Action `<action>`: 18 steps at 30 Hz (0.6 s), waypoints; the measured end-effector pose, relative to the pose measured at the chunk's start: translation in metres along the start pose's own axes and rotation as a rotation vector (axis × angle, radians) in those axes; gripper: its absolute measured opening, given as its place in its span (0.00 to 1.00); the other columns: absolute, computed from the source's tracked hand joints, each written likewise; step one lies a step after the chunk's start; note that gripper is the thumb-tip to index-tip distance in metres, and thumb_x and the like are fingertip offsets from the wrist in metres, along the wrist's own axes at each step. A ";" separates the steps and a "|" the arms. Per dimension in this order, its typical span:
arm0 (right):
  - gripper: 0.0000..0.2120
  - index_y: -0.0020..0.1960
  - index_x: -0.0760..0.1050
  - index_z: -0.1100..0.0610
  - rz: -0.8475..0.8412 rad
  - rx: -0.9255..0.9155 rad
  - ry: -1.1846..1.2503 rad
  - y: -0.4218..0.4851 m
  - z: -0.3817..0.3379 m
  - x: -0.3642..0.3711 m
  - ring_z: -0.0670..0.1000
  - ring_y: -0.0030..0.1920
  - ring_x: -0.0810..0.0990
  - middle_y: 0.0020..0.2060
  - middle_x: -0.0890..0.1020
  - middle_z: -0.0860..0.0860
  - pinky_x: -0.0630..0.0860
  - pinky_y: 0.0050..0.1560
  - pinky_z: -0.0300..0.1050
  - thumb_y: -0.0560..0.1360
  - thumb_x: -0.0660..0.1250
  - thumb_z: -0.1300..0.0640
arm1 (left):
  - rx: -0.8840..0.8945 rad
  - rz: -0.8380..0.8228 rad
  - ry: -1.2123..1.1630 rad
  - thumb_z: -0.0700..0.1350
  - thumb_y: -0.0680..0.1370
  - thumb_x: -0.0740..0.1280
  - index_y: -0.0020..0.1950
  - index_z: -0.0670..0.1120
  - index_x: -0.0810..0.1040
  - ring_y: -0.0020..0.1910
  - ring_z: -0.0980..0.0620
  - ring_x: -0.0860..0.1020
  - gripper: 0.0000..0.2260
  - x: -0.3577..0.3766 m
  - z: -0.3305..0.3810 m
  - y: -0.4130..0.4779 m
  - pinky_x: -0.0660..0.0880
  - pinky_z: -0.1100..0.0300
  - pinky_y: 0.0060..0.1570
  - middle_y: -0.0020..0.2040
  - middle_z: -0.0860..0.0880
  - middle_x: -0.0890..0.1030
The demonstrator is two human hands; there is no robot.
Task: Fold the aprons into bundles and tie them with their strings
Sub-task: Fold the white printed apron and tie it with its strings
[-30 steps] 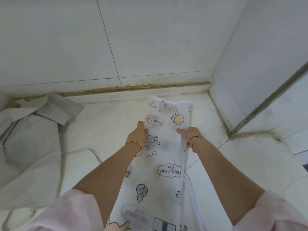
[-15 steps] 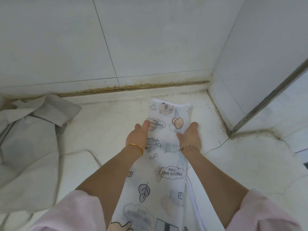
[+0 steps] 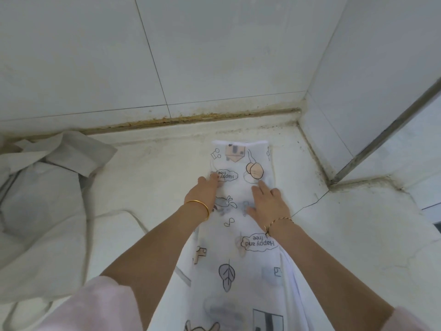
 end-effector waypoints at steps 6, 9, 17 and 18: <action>0.37 0.76 0.50 0.57 -0.040 0.031 0.060 0.005 0.009 0.001 0.60 0.67 0.62 0.76 0.47 0.53 0.61 0.67 0.46 0.76 0.64 0.44 | 0.015 0.097 0.270 0.37 0.77 0.59 0.77 0.50 0.44 0.47 0.44 0.73 0.34 -0.005 0.005 -0.007 0.69 0.56 0.39 0.62 0.41 0.63; 0.40 0.77 0.48 0.57 -0.070 0.037 0.053 0.011 0.013 0.004 0.61 0.69 0.61 0.76 0.47 0.54 0.58 0.69 0.47 0.74 0.64 0.41 | 0.052 0.231 0.364 0.41 0.78 0.58 0.76 0.49 0.52 0.61 0.42 0.67 0.28 -0.011 0.007 -0.011 0.68 0.54 0.52 0.68 0.41 0.61; 0.40 0.76 0.48 0.57 -0.063 0.080 0.055 0.010 0.009 0.001 0.61 0.70 0.59 0.76 0.47 0.55 0.59 0.69 0.48 0.74 0.65 0.43 | 0.304 -0.030 0.283 0.60 0.81 0.43 0.78 0.53 0.42 0.75 0.45 0.35 0.27 0.040 0.019 -0.058 0.38 0.51 0.74 0.77 0.43 0.36; 0.38 0.76 0.49 0.57 -0.037 0.077 0.050 0.003 0.004 0.000 0.61 0.69 0.60 0.76 0.48 0.56 0.61 0.68 0.48 0.75 0.66 0.47 | 0.302 -0.032 0.308 0.61 0.80 0.41 0.77 0.54 0.37 0.75 0.46 0.33 0.28 0.048 0.013 -0.061 0.37 0.51 0.74 0.76 0.43 0.34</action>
Point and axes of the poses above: each hand's wrist, its own y-axis towards the middle knuckle, its own x-axis out of the palm, z = x × y, the point moved 6 cm from there along y, towards the middle knuckle
